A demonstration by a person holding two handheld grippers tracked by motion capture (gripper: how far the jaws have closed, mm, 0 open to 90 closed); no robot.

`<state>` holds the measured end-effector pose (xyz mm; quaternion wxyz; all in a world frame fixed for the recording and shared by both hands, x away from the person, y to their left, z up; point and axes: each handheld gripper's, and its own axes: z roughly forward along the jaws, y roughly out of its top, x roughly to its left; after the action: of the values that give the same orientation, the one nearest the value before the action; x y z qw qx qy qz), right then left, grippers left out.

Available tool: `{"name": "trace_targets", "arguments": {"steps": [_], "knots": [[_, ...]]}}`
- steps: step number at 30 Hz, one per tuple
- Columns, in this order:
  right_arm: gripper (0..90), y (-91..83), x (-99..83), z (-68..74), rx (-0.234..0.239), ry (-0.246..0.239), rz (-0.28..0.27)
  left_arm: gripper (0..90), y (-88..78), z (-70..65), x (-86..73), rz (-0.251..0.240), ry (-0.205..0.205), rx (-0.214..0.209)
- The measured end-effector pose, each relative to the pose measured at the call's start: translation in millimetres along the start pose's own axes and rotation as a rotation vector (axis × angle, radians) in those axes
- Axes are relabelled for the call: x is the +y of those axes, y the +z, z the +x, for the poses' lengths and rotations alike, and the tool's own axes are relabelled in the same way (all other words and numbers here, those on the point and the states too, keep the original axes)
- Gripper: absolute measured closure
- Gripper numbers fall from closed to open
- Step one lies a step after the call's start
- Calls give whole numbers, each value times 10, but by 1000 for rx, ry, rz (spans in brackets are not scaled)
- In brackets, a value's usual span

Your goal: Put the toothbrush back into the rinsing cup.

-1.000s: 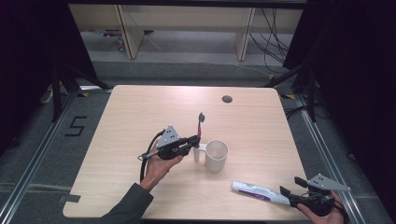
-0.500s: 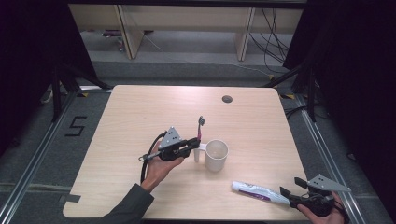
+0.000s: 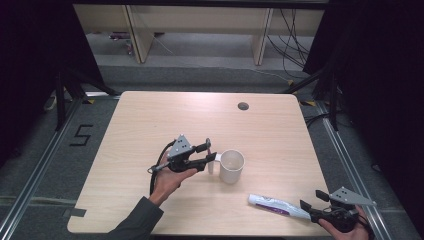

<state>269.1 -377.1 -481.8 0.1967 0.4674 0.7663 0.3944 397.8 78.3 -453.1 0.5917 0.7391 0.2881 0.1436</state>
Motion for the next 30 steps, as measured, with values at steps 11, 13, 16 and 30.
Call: {"name": "trace_targets", "arguments": {"steps": [11, 13, 16, 30], "knots": [[278, 0, -3, -18, 0, 4, -1, 317, -147, -140, 83, 65, -3, 8], [278, -8, 2, -16, 3, 12, -11, 297, -198, -151, 69, 70, -7, 16], [278, -2, 3, -6, 0, 9, -8, 280, -266, -158, 36, 79, -14, 16], [278, 12, 2, 19, 13, 45, -25, 255, -475, -190, -215, 130, -52, 29]]}}
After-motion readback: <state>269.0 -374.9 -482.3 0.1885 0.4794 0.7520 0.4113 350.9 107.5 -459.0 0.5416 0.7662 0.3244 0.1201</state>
